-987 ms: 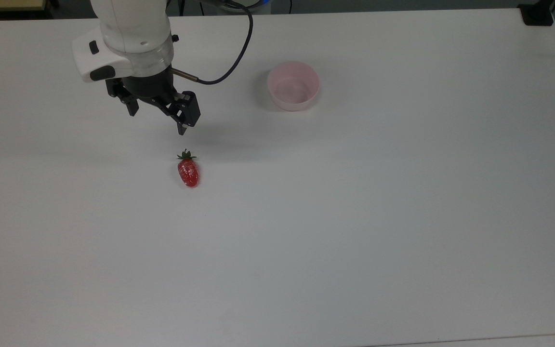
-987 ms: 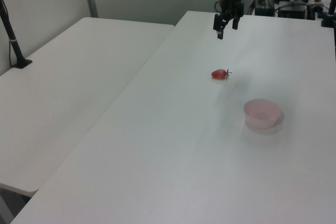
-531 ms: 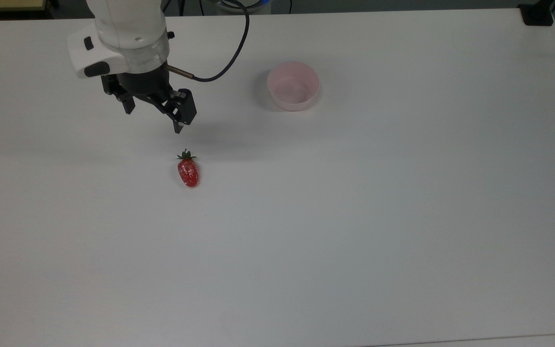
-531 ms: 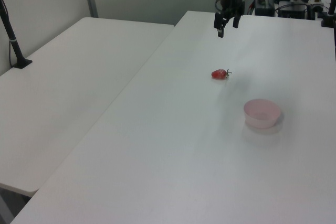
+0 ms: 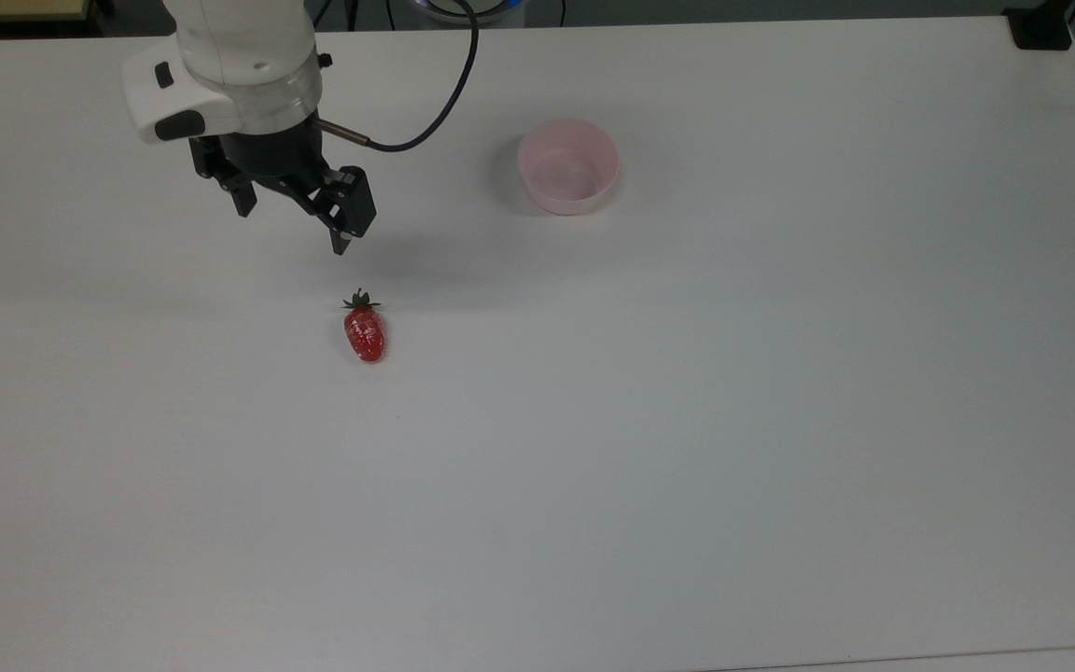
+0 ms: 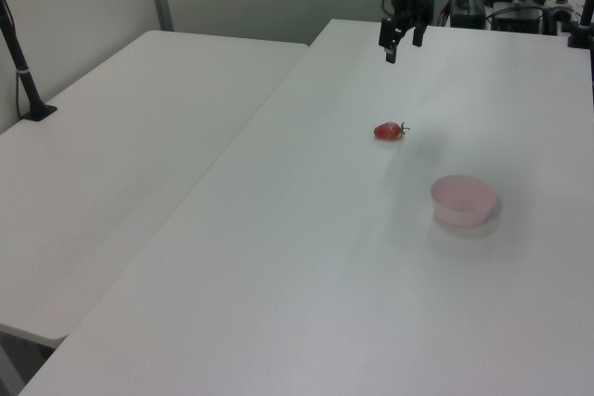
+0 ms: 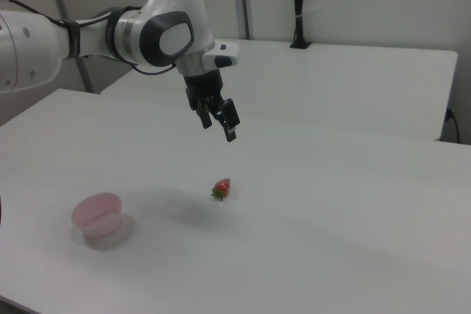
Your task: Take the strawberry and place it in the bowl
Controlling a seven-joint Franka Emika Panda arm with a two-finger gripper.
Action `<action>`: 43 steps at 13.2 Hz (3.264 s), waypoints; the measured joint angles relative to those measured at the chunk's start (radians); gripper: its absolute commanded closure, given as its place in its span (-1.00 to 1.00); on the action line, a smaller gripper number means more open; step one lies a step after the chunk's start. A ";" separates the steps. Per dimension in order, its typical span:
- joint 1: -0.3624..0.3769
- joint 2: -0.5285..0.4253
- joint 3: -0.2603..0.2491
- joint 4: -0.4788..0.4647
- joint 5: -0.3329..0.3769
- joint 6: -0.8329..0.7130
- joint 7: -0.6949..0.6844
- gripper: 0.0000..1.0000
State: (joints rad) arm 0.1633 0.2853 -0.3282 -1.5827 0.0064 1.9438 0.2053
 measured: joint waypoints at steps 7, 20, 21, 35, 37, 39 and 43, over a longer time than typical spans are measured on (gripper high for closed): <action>0.000 -0.021 0.000 0.000 0.000 -0.040 -0.128 -1.00; 0.012 0.020 0.015 -0.005 0.000 -0.090 -0.321 -0.91; 0.012 0.040 0.016 -0.006 0.000 -0.090 -0.344 -0.84; 0.057 0.300 0.019 -0.009 0.000 0.184 -0.448 -0.17; 0.060 0.307 0.019 -0.009 0.001 0.197 -0.445 0.13; 0.060 0.307 0.019 -0.006 0.001 0.198 -0.445 0.16; 0.058 0.297 0.015 -0.002 0.001 0.195 -0.446 0.24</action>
State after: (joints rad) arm 0.2211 0.5821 -0.3133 -1.5849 0.0070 2.1385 -0.2405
